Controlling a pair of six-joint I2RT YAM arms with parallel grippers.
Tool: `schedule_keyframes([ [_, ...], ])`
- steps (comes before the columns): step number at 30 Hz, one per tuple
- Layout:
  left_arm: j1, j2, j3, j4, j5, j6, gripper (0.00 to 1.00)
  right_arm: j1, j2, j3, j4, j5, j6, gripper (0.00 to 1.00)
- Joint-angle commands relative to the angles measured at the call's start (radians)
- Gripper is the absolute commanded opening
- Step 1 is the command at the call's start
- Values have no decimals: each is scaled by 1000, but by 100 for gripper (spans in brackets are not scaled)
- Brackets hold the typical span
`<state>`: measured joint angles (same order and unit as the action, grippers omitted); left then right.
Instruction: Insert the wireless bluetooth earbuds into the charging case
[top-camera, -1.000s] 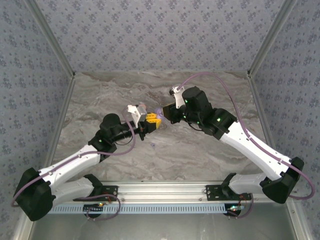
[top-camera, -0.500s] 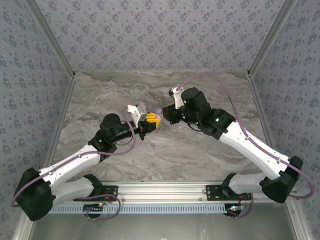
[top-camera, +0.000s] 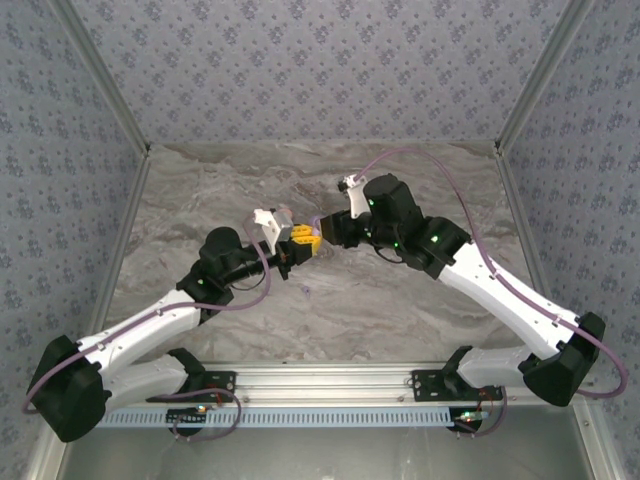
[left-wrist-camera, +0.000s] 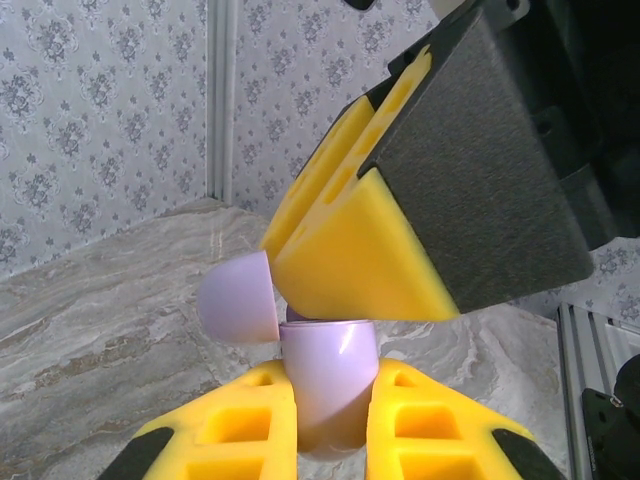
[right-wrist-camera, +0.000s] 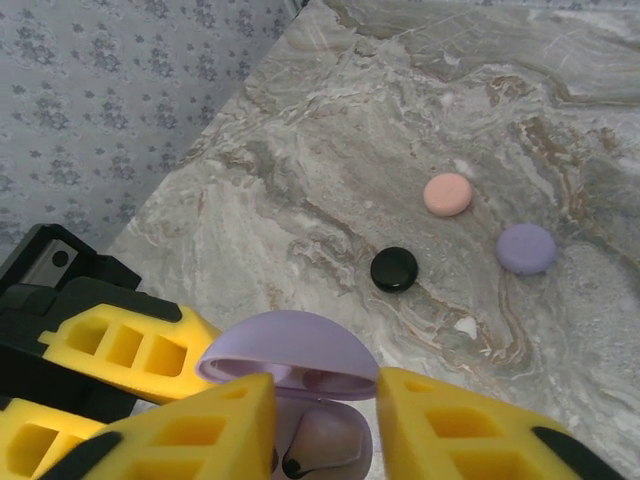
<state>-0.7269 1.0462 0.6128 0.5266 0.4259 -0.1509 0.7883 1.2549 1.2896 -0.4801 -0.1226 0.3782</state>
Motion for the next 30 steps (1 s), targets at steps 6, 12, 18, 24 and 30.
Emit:
schedule_keyframes([
  [6,-6,-33,8,70,-32,-3,0,-75,-83,11,31,-91,-11,60],
  [12,-5,-108,-26,2,-163,31,0,-136,-146,-80,36,-106,-14,77],
  [18,-5,-239,-61,-121,-305,80,0,-125,-107,-185,17,-117,12,72],
  [24,-5,-386,-98,-221,-421,112,0,-14,114,-171,-87,-32,37,64],
  [30,-5,-519,-93,-384,-466,141,0,62,388,-49,-203,-11,24,58],
])
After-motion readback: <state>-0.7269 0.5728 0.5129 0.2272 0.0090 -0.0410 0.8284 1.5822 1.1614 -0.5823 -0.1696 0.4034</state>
